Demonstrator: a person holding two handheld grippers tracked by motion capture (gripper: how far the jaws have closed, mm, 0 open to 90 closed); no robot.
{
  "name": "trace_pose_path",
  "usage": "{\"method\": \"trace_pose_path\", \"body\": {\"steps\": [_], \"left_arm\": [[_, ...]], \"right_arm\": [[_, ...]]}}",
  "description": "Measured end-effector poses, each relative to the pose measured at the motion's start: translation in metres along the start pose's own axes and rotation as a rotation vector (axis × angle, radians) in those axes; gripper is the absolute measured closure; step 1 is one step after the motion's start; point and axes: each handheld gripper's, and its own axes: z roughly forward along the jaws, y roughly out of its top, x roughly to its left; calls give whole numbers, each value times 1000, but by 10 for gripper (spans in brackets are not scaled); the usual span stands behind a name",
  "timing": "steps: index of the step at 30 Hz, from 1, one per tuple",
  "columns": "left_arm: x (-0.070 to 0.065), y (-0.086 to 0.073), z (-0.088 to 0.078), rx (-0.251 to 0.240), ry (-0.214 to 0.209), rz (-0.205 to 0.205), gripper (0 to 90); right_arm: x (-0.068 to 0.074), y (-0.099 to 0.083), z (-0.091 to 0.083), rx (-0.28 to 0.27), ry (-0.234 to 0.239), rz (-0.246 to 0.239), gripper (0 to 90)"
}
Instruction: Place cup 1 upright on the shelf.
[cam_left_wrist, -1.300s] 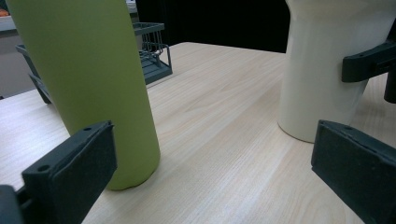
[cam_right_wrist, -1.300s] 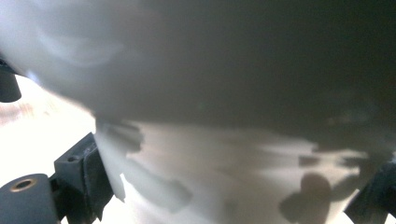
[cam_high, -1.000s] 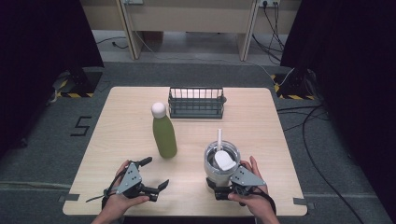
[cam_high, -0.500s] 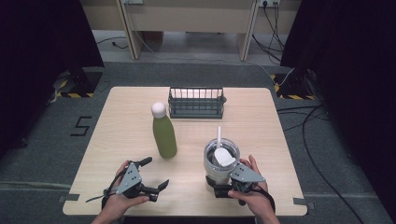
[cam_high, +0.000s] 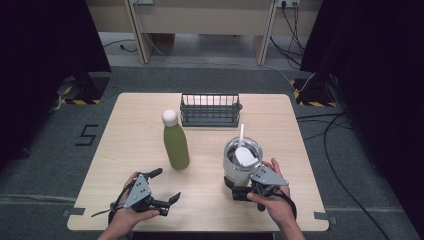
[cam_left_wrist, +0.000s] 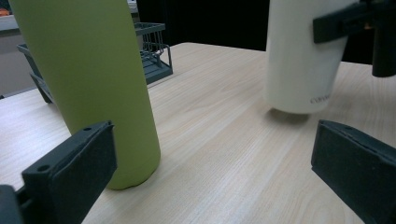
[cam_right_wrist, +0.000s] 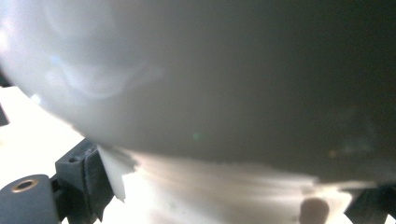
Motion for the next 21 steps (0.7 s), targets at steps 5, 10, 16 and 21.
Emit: {"method": "trace_pose_path", "body": {"steps": [5, 10, 16, 21], "left_arm": [[0, 0, 0, -1, 0, -2, 0], [1, 0, 0, -2, 1, -5, 0], [1, 0, -1, -5, 1, -8, 0], [1, 1, -1, -6, 3, -7, 0]], "right_arm": [[-13, 15, 3, -29, -42, 6, 99], [-21, 24, 8, -41, -62, 7, 100], [-35, 40, 19, -62, -96, 14, 99], [-39, 48, 26, -69, -108, 15, 99]]}}
